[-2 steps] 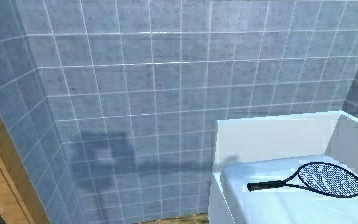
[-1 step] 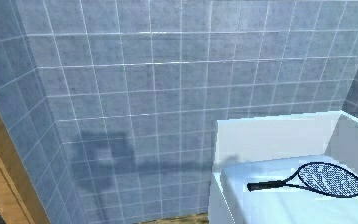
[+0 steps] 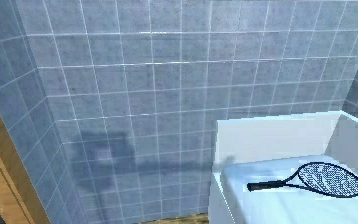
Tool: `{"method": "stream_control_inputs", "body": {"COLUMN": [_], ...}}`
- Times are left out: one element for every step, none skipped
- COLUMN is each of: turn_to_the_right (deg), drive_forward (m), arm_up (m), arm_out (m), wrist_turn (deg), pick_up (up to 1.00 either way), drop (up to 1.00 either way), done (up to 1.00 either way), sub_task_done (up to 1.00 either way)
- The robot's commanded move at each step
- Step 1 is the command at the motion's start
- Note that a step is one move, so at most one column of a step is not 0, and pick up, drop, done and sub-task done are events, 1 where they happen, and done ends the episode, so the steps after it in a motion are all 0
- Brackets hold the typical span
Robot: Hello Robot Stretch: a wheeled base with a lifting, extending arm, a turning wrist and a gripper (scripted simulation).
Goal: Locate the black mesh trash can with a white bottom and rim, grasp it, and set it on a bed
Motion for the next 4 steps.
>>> {"method": "stream_control_inputs", "body": {"turn_to_the_right": [0.0,0.0,0.0,0.0], "drive_forward": [0.00,0.00,0.00,0.00], "arm_up": [0.00,0.00,-0.28,0.00], "arm_out": [0.00,0.00,0.00,0.00], "wrist_turn": [45.0,6.0,0.0,0.0], "pick_up": [0.00,0.00,0.00,1.00], "drop": [0.00,0.00,0.00,0.00], "done": [0.00,0.00,0.00,0.00], "sub_task_done": [0.00,0.00,0.00,0.00]}}
